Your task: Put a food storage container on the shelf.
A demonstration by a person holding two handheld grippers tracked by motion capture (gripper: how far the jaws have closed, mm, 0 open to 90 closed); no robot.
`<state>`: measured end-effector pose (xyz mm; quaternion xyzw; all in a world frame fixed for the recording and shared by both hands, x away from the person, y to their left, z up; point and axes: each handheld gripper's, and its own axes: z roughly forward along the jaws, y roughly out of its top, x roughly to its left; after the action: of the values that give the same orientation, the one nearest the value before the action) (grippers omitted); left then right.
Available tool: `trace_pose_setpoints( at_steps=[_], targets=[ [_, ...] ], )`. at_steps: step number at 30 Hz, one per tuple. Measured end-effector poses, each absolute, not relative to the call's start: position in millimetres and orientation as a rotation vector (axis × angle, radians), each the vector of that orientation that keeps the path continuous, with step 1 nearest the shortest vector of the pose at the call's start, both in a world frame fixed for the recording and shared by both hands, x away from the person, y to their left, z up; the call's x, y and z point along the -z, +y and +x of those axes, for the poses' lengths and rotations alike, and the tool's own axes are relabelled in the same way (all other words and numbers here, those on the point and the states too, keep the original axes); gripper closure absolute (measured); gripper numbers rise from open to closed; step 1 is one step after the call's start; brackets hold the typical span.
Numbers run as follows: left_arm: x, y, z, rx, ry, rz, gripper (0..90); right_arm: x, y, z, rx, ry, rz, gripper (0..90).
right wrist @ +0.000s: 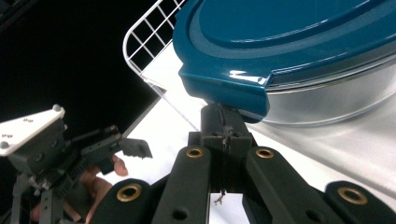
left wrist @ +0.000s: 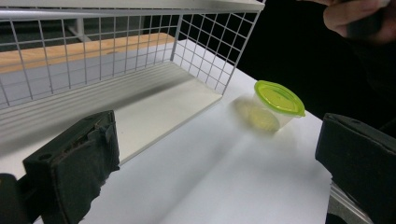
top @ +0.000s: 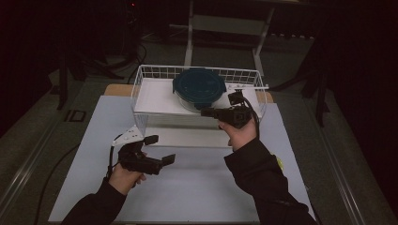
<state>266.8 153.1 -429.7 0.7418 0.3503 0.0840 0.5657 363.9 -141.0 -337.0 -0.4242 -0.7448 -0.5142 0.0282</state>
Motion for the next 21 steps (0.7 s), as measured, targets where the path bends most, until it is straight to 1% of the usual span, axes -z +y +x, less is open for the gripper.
trace_pose_setpoints(
  at_steps=[21],
  targets=[
    [434, 154, 261, -0.193, 0.811, 1.754, 0.0, 336, -140, 376, 1.58, -2.286, -1.356, 89.7]
  ],
)
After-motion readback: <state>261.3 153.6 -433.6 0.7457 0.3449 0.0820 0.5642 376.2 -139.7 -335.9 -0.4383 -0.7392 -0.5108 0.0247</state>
